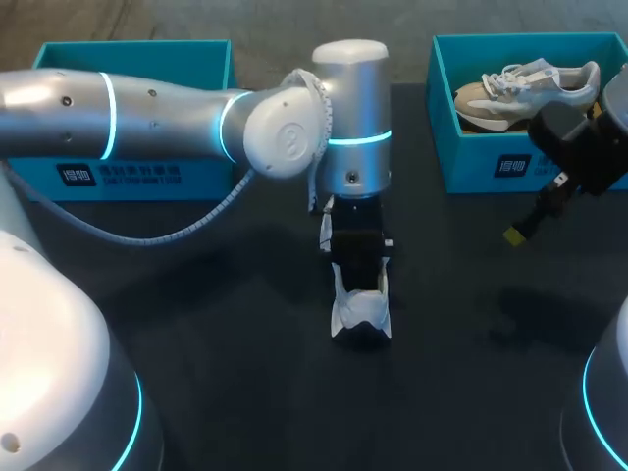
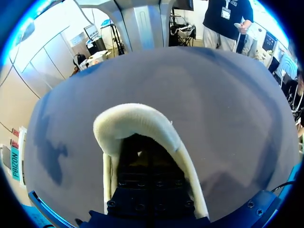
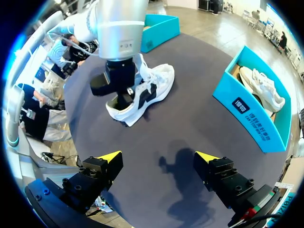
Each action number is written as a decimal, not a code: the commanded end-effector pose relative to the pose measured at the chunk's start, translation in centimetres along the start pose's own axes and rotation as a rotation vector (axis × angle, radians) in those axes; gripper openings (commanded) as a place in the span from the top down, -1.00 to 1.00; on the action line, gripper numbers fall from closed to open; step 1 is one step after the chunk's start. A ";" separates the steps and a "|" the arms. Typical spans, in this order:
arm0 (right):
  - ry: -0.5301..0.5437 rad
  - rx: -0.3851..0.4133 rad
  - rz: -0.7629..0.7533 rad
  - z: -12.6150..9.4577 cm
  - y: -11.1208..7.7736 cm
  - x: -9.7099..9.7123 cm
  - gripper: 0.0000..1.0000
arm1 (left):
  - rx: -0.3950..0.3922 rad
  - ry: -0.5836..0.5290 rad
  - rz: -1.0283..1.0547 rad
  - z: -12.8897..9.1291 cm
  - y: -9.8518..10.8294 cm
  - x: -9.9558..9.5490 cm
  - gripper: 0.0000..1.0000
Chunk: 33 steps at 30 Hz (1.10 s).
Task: Take the shoe out of the shoebox, open the shoe tongue, remove and reinsert the insole, then place the shoe into the shoebox
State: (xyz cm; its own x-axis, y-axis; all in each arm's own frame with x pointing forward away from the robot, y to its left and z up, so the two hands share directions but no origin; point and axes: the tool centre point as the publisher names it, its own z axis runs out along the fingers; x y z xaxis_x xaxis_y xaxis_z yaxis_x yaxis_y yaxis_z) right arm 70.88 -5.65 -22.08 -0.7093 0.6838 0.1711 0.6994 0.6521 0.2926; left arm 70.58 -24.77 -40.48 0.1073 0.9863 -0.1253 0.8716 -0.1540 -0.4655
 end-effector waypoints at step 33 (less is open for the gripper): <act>-0.003 0.002 0.002 0.1 0.0 0.1 -1.00 | -0.086 0.012 0.040 2.2 0.1 -0.5 1.00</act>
State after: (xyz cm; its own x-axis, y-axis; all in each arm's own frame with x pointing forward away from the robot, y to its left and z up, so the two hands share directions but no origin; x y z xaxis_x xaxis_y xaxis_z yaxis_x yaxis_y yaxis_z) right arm 70.86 -5.66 -22.06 -0.7092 0.6841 0.1705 0.6994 0.6521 0.2926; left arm 69.55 -24.95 -40.92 0.1484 0.9796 -0.1355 0.8987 -0.1907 -0.3949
